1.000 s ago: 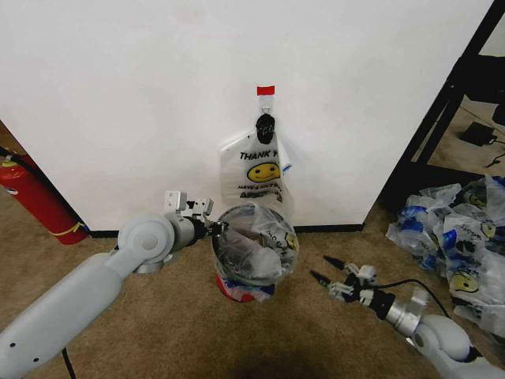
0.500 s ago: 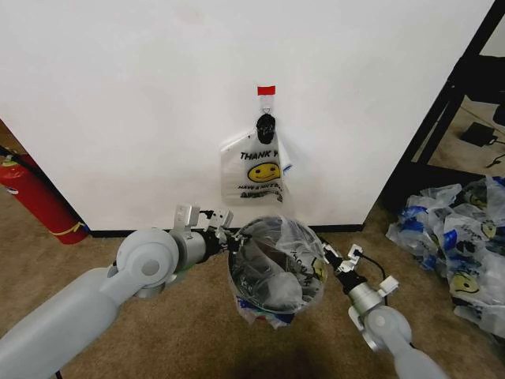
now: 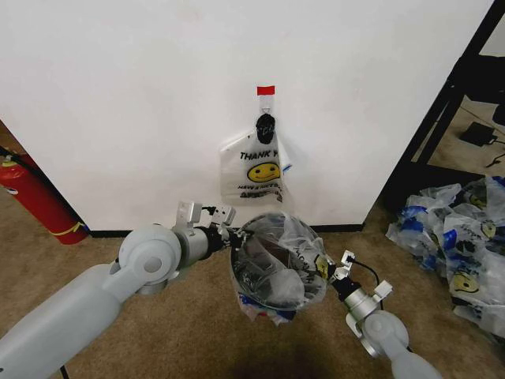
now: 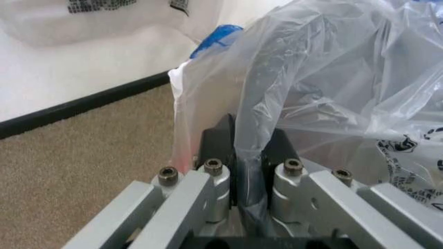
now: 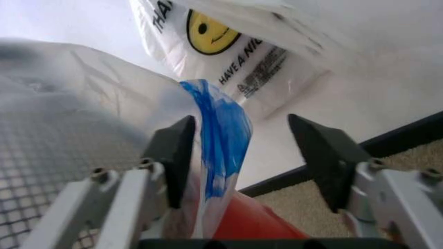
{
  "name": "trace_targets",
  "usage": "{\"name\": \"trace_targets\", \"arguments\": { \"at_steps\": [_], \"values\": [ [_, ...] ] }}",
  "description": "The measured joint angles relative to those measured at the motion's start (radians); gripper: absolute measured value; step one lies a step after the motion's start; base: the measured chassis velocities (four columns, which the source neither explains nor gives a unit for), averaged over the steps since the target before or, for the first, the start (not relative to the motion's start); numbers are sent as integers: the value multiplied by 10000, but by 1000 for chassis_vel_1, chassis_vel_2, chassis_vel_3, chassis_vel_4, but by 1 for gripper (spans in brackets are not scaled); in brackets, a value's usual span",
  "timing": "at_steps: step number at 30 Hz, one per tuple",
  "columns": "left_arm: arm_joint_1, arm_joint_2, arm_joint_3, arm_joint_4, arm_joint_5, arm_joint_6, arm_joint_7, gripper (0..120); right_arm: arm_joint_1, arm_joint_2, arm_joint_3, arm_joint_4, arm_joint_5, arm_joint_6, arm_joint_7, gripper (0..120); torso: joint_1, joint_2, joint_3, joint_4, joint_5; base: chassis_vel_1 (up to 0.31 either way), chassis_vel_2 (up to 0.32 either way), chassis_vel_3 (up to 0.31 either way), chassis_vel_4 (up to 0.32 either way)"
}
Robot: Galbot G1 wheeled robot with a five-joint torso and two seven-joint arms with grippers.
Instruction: Pick up the garbage bag from the wall and place it over the trash bin.
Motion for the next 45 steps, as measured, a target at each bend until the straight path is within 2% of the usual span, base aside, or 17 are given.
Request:
{"name": "trace_targets", "arguments": {
  "at_steps": [1, 7, 9, 13, 32, 37, 39, 41, 42, 43, 45],
  "values": [
    [0, 0, 0, 0, 0, 0, 0, 4, 0, 0, 0, 0, 0, 0, 0, 48, 0, 0, 0, 0, 0, 0, 0, 0, 0],
    [-21, 55, 4, -55, -17, 0, -13, 4, 138, 89, -108, -137, -337, 23, -100, 22, 0, 0, 0, 0, 1, 0, 0, 0, 0],
    [-21, 55, 7, -56, -19, 0, -14, 4, 157, 100, -122, -151, -366, 28, -108, 19, 0, 0, 0, 0, 0, 0, 0, 0, 0],
    [-24, 52, 38, -26, -20, -1, -15, 4, 307, 131, -163, -288, -461, 58, -107, 2, 0, 0, 0, 1, 1, 0, 0, 0, 0],
    [-76, -187, 269, 46, 61, -1, -23, 4, 1396, 353, -534, -1584, -1622, 329, 637, 0, 1, 0, 0, 1, 1, 0, 0, 0, 0],
    [-113, -370, 230, 744, 244, -1, -157, 4, 1186, 108, -325, -1424, -2365, 550, 550, 20, 1, -1, 0, 0, 0, 0, 0, 0, 0],
    [-96, -421, 207, 854, 268, -1, -203, 4, 1131, 49, -245, -1352, -2406, 574, 546, 23, 1, 0, 0, 0, 0, 0, 0, 0, 0],
    [-54, -515, 186, 1055, 357, -2, -292, 4, 1015, -100, -93, -1159, -2441, 596, 519, 33, 1, 0, 0, 0, 1, 0, 0, 0, 0],
    [-51, -524, 186, 1074, 371, -2, -296, 4, 1009, -109, -85, -1149, -2443, 598, 519, 33, 1, 0, 0, 0, 1, 0, 0, 0, 0],
    [-34, -608, 185, 1265, 527, -2, -410, 4, 870, -270, 94, -893, -2547, 629, 583, 41, 1, 0, 0, 1, 1, 0, 0, 0, 0],
    [-34, -745, 204, 1495, 832, -12, -754, 4, 559, -482, 307, -331, -2664, 639, 932, 50, 1, 0, 0, 2, 3, 0, 0, 0, 0]
  ]
}}
